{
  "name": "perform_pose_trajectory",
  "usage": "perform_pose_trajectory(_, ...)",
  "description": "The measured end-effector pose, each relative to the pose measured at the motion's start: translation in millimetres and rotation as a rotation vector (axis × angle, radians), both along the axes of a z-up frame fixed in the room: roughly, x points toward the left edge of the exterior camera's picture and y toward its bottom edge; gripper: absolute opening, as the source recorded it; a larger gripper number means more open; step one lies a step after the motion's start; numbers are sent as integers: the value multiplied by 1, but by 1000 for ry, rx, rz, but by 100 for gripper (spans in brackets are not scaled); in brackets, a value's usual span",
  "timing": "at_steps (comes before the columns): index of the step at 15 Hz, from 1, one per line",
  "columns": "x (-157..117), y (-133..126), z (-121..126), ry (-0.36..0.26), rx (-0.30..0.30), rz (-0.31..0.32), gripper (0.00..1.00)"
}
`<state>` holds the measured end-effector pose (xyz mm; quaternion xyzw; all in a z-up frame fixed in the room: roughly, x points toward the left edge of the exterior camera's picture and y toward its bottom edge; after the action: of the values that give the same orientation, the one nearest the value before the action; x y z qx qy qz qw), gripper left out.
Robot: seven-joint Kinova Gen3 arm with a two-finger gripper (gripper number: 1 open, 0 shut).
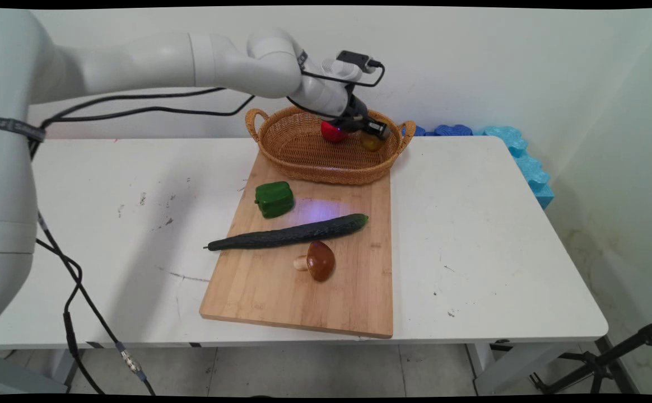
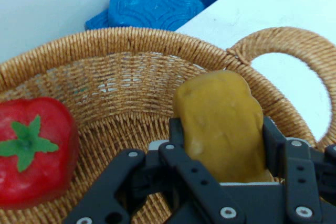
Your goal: Place the picked object on the cutting board
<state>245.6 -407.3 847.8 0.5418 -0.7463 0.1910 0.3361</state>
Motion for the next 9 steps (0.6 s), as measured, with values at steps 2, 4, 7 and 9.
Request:
perform_pose_trajectory(2, 5, 11, 13, -20, -21, -31, 0)
perform_pose_trajectory(4, 11, 25, 27, -41, -38, -67, 0)
perform_pose_trajectory(7, 18, 52, 44, -70, -53, -127, 0)
perform_pose_trajectory(9, 22, 73, 51, -93, -55, -176, 0)
